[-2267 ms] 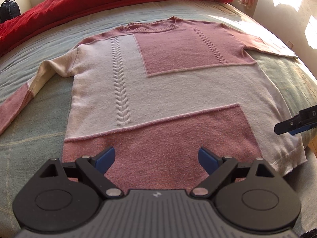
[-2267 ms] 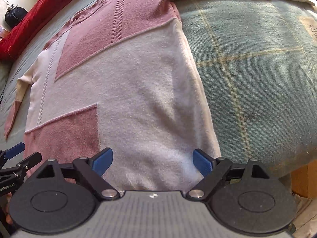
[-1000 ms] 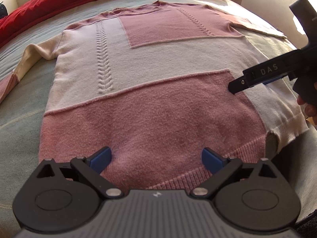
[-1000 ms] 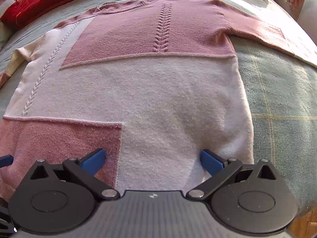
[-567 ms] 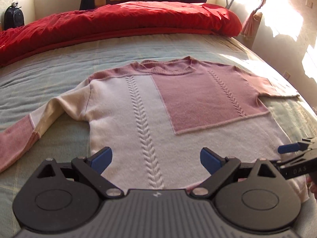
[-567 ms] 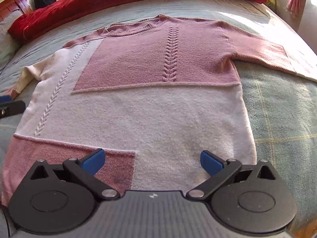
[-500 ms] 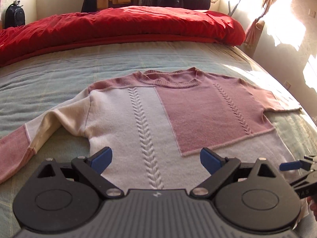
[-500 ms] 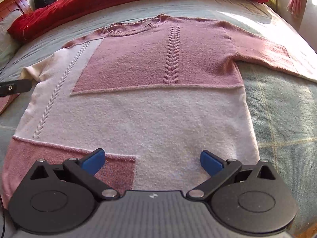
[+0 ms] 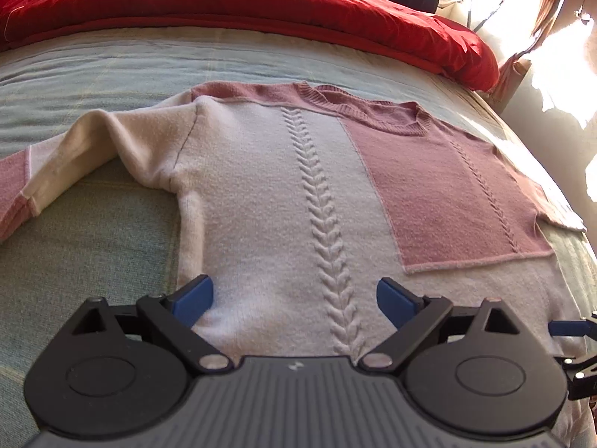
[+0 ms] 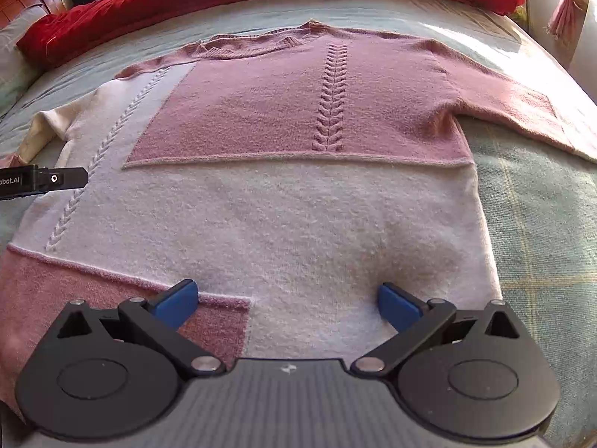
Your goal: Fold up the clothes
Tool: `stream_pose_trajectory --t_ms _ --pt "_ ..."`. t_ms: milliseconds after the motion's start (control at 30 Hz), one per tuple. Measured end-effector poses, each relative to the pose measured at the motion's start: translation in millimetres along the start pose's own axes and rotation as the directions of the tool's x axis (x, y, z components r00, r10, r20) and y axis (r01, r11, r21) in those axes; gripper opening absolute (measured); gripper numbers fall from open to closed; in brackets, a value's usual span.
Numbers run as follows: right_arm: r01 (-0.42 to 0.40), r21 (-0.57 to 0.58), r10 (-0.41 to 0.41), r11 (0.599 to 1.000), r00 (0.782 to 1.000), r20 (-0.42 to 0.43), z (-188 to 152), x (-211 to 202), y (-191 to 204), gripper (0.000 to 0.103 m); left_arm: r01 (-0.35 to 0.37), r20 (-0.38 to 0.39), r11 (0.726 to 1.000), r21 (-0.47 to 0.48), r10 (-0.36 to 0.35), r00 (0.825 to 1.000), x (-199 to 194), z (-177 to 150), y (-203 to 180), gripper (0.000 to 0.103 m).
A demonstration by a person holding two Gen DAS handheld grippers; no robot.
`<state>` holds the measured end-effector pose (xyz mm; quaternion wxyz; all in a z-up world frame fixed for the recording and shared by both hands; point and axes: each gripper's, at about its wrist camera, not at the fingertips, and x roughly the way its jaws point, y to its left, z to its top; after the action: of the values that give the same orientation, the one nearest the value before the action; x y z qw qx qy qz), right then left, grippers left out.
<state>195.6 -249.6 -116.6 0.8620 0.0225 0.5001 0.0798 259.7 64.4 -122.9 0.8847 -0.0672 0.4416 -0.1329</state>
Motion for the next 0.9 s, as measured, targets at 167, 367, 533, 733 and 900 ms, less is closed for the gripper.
stream_pose_trajectory --t_ms 167,367,533,733,900 --pt "0.022 0.001 -0.022 1.000 1.000 -0.005 1 -2 4 0.103 0.014 -0.026 1.000 0.004 -0.014 1.000 -17 4 -3 0.094" --pt "0.044 0.036 -0.044 0.998 0.999 -0.011 7 -7 12 0.103 0.087 0.002 0.996 -0.028 -0.087 0.996 -31 12 -3 0.094" --pt "0.046 0.011 -0.046 0.999 0.999 0.024 12 -23 22 0.103 0.101 -0.052 0.994 -0.038 -0.103 0.993 -30 -14 -4 0.094" --pt "0.056 0.025 -0.057 0.998 0.998 0.019 10 -29 24 0.103 0.073 -0.076 0.997 0.023 -0.071 0.995 -63 -59 -7 0.095" --pt "0.030 0.041 -0.029 0.999 0.999 -0.018 -7 -22 26 0.103 0.090 -0.121 0.995 0.040 -0.085 0.989 -91 -79 -14 0.095"
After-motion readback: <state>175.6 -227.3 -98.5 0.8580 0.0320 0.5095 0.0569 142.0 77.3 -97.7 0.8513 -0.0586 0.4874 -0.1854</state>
